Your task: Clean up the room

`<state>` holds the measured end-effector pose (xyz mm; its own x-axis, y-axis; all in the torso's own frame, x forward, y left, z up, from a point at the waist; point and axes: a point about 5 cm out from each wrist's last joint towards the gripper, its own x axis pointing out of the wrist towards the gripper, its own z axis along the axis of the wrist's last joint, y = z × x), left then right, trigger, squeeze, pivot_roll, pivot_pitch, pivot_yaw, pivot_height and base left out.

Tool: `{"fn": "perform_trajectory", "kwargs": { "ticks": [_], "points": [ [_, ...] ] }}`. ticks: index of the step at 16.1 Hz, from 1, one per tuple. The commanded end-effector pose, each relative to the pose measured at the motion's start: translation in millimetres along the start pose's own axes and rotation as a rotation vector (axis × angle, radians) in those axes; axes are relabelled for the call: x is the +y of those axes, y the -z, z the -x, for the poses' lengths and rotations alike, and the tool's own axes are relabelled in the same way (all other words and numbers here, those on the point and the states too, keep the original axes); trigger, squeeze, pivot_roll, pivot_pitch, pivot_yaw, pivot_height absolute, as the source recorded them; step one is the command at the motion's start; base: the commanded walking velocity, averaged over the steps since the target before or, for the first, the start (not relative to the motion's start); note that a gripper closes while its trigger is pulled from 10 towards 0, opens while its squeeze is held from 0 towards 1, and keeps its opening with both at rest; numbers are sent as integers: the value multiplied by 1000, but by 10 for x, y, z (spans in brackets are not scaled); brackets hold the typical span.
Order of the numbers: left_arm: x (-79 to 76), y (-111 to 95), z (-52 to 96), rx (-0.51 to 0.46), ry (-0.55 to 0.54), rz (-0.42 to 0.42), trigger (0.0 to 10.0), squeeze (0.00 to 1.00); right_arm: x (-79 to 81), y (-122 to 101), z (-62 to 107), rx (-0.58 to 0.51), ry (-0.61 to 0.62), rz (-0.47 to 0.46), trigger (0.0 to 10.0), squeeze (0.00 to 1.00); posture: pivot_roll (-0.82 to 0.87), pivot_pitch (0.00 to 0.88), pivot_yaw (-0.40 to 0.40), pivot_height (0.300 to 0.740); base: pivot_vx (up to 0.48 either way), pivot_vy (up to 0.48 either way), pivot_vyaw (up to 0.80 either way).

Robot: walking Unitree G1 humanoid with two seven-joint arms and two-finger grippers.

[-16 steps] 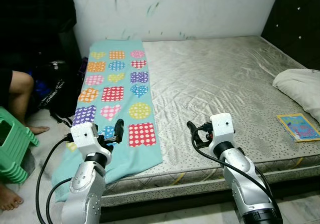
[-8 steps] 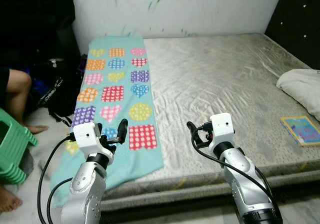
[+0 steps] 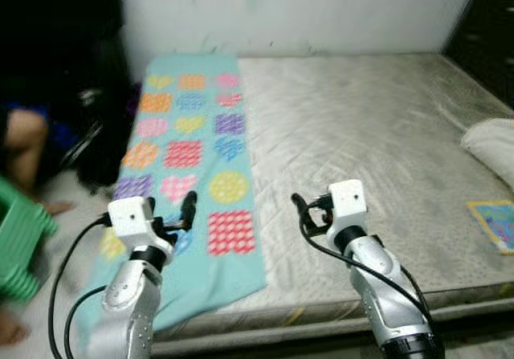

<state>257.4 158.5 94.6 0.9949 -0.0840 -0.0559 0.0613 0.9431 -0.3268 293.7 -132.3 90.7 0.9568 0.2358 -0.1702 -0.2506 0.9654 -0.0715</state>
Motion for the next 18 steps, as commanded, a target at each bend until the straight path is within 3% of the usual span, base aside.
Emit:
{"fn": "perform_trajectory", "kwargs": {
  "ticks": [1, 8, 9, 18],
  "points": [
    [-62, -7, 0, -3, 21, 6, 10000, 0, -50, -1, 11, 4, 12, 1, 10000, 0, -113, 0, -10, 740, 326, 0, 0],
    [-62, -7, 0, -3, 21, 6, 10000, 0, -50, -1, 11, 4, 12, 1, 10000, 0, -113, 0, -10, 740, 326, 0, 0],
    [-62, 10, -36, 9, -12, 55, 10000, 0, -52, 38, -12, 27, 10, 17, 10000, 0, -111, 0, -11, 740, 0, 0, 0],
    [-57, 22, -27, 18, -23, 52, 10000, 0, -45, 57, -12, 35, 5, 24, 10000, 0, -109, 0, -14, 740, 0, 118, 0]
  ]
}}
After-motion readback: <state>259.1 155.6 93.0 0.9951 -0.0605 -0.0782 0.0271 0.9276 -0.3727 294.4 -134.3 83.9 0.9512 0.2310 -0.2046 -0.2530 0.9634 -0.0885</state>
